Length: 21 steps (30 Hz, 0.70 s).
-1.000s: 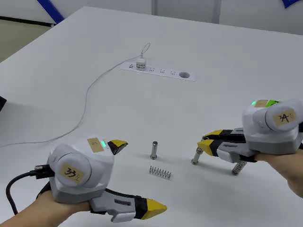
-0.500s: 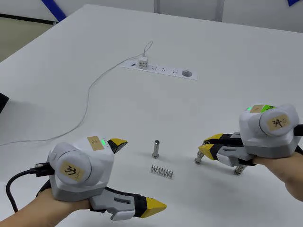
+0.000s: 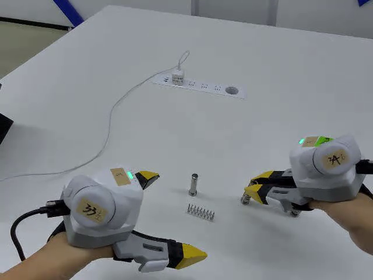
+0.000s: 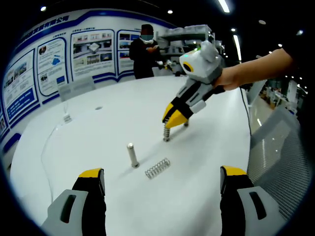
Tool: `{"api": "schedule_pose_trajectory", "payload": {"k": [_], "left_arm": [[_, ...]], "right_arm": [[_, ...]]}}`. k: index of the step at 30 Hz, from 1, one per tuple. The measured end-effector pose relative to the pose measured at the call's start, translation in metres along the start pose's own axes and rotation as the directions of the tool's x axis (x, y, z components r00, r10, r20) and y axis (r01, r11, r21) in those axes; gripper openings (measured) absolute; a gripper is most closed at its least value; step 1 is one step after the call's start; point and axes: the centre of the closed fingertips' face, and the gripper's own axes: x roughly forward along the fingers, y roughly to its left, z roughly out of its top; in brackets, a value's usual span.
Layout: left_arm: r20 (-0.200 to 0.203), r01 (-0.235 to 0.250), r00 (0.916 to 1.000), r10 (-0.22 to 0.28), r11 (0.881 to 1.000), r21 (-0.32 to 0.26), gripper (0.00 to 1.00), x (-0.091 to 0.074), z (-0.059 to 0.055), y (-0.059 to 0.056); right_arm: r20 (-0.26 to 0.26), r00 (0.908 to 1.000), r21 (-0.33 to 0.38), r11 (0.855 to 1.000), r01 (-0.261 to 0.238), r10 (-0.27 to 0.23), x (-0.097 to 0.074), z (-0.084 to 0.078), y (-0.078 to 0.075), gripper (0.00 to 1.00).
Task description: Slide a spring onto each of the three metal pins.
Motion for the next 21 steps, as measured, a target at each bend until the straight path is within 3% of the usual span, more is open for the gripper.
{"api": "schedule_pose_trajectory", "payload": {"k": [21], "left_arm": [[-0.009,-0.005,0.9999,0.005,1.0,-0.002,0.99,-0.0004,-0.002,0.0027]], "right_arm": [[-0.024,0.9997,0.016,1.0,-0.005,0.005,0.0082,-0.0063,-0.0007,0.14]]}}
